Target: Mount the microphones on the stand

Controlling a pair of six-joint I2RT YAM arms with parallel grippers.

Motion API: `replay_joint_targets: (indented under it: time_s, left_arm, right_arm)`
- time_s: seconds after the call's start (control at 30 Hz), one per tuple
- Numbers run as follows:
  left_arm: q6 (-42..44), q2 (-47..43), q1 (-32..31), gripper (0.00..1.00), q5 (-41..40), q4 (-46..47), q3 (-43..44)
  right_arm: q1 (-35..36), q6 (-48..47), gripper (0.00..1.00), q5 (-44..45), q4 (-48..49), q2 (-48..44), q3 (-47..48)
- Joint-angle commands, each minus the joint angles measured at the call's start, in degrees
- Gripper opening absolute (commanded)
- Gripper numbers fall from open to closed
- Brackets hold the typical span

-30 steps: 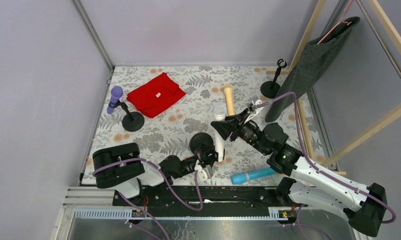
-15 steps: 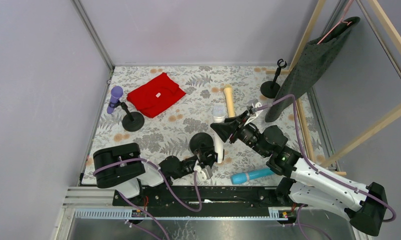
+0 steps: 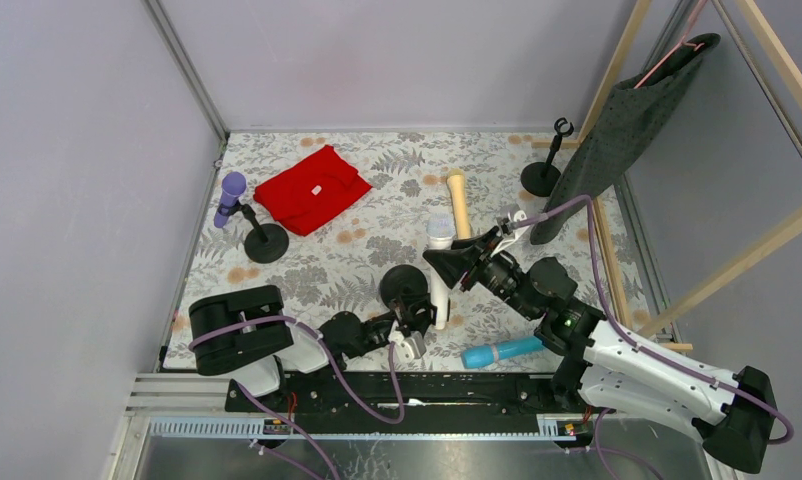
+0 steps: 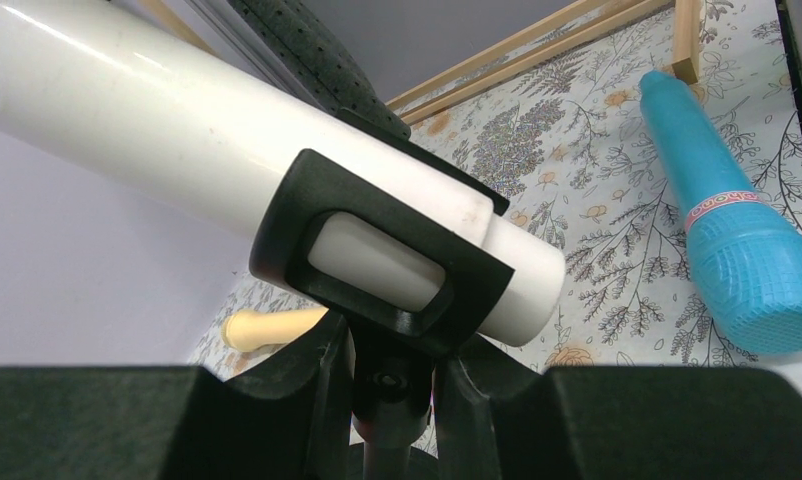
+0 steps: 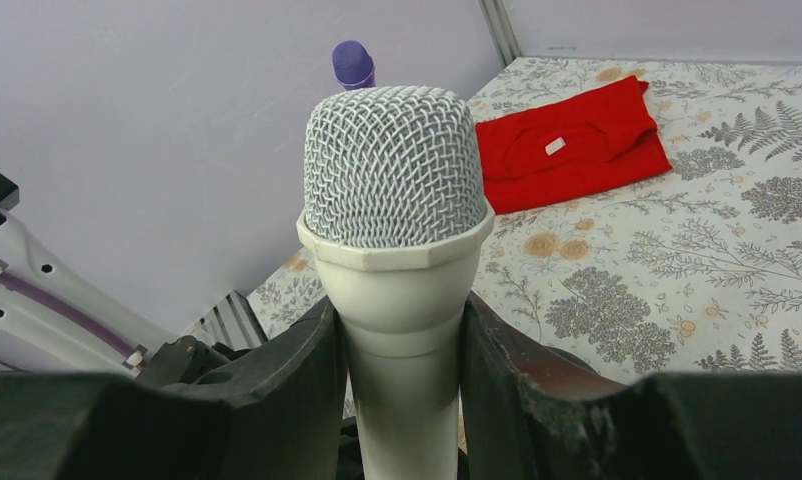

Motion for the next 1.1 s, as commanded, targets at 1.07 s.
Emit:
replay_joint_targets:
  time_s: [1.07]
  left_arm:
    - [-5.40,0.74,4.37,0.00,-10.42,4.49,0.78]
  right_arm:
    - [7.78,6.15,0.00,-4.21,-19.28,3.11,-10.17]
